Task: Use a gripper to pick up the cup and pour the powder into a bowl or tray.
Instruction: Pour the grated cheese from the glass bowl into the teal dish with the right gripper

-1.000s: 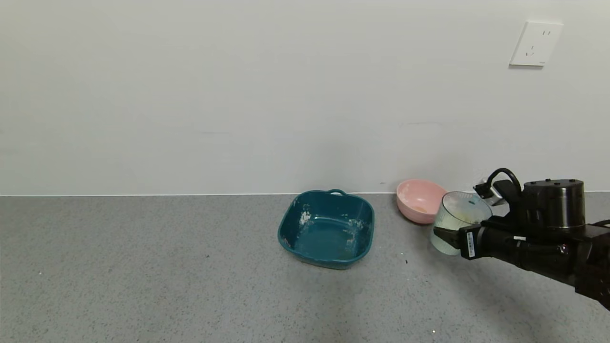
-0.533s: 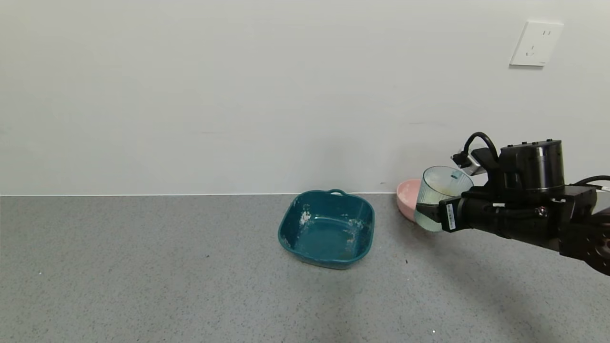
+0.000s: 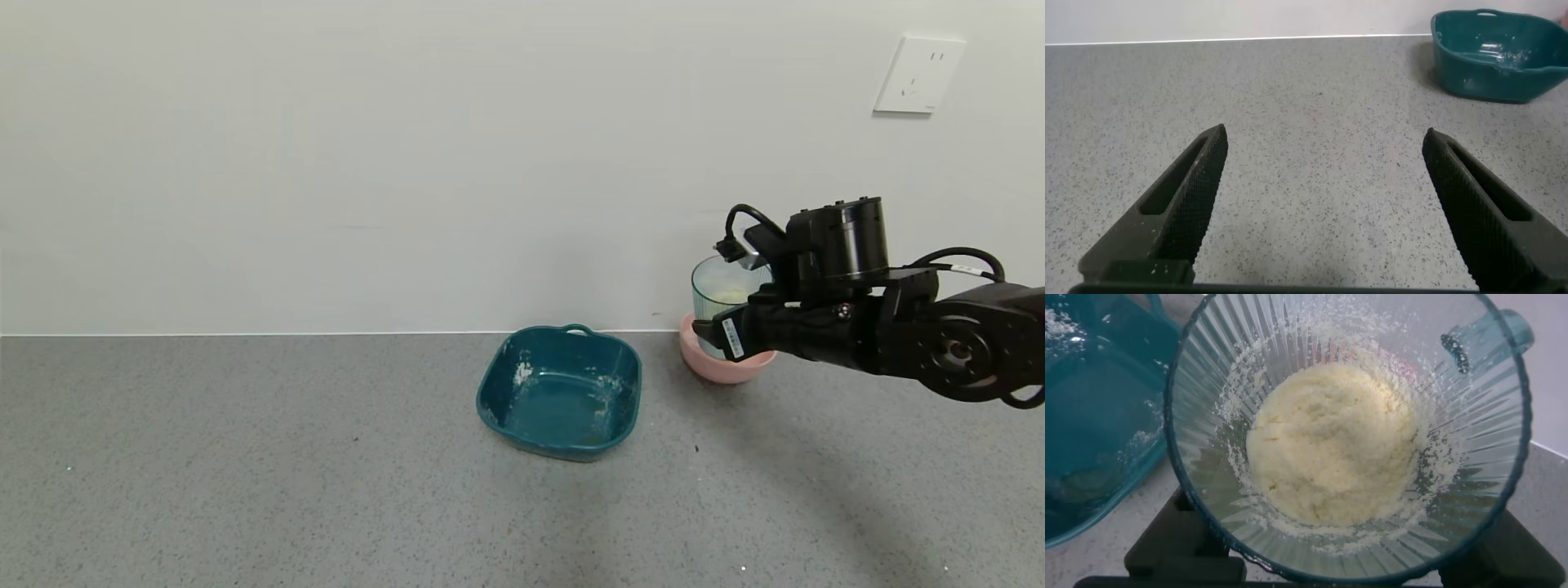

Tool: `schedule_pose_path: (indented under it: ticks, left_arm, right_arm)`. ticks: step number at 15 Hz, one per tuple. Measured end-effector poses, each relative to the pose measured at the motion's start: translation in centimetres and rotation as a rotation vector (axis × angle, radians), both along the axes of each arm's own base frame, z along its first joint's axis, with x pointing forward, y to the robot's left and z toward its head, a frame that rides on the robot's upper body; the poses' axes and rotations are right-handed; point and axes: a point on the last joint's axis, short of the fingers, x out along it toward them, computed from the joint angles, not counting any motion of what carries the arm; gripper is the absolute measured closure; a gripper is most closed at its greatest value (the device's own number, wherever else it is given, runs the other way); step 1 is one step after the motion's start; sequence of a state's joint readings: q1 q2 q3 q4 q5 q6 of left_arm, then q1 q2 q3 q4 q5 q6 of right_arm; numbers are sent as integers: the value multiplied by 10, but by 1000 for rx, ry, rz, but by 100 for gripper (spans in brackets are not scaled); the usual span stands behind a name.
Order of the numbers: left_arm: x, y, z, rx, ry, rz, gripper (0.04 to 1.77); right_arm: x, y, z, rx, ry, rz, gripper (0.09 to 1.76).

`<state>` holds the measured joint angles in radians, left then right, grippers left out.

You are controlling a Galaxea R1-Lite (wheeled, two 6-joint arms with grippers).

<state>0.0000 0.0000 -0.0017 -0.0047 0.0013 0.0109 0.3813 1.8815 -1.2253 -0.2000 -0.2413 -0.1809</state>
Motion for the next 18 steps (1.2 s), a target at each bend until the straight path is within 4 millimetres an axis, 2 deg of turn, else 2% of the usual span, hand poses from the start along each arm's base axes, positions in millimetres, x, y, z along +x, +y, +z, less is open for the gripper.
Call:
schedule_pose_path:
  ticks: [7, 18]
  left_arm:
    - [0, 0, 0, 0, 0, 0, 9]
    - [0, 0, 0, 0, 0, 0, 9]
  right_arm:
    - [24, 25, 2, -183, -57, 11, 52]
    - [28, 74, -14, -610, -89, 26, 52]
